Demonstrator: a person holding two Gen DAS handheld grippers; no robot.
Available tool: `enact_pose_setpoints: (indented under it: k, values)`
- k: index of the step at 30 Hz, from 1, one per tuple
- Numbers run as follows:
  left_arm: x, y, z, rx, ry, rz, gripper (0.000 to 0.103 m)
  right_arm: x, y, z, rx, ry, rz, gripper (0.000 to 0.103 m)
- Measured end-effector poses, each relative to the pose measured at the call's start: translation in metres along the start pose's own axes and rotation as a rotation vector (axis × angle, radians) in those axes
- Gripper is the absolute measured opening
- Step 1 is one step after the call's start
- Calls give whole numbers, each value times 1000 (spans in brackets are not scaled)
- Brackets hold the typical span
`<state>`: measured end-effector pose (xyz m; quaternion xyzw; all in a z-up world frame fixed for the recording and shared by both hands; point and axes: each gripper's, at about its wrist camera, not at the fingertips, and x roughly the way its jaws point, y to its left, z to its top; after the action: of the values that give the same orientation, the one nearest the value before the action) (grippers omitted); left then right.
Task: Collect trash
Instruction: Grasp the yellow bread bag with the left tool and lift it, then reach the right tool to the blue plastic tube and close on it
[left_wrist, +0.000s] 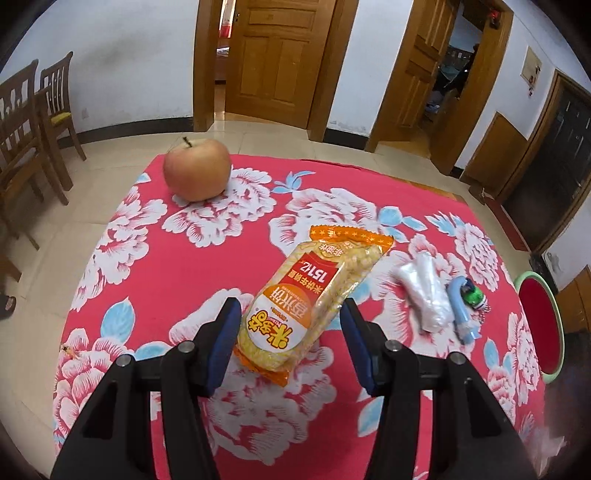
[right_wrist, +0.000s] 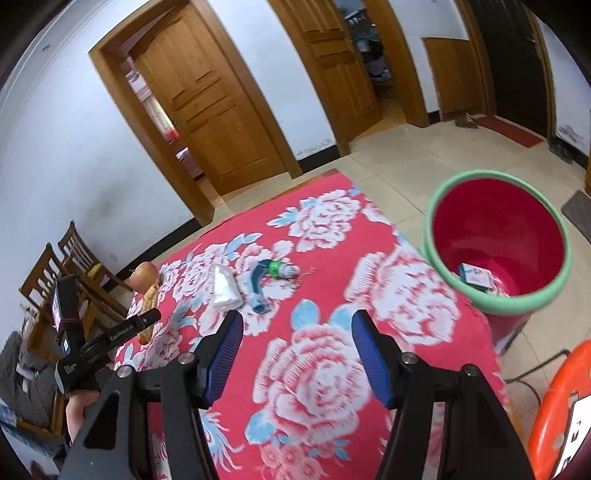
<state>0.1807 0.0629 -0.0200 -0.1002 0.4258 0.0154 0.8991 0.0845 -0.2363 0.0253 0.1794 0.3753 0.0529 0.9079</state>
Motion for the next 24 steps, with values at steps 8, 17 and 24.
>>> enact_pose_setpoints:
  k: [8,17,24]
  values:
    - [2,3,-7,6,-4,-13,56,52,28,8,-90,67,8,64]
    - [5,5,-9,4,-4,-6,56,108,37,7,-129,155,-14,64]
    - [7,8,-9,-8,2,-6,56,134,48,4,-188,193,-10,48]
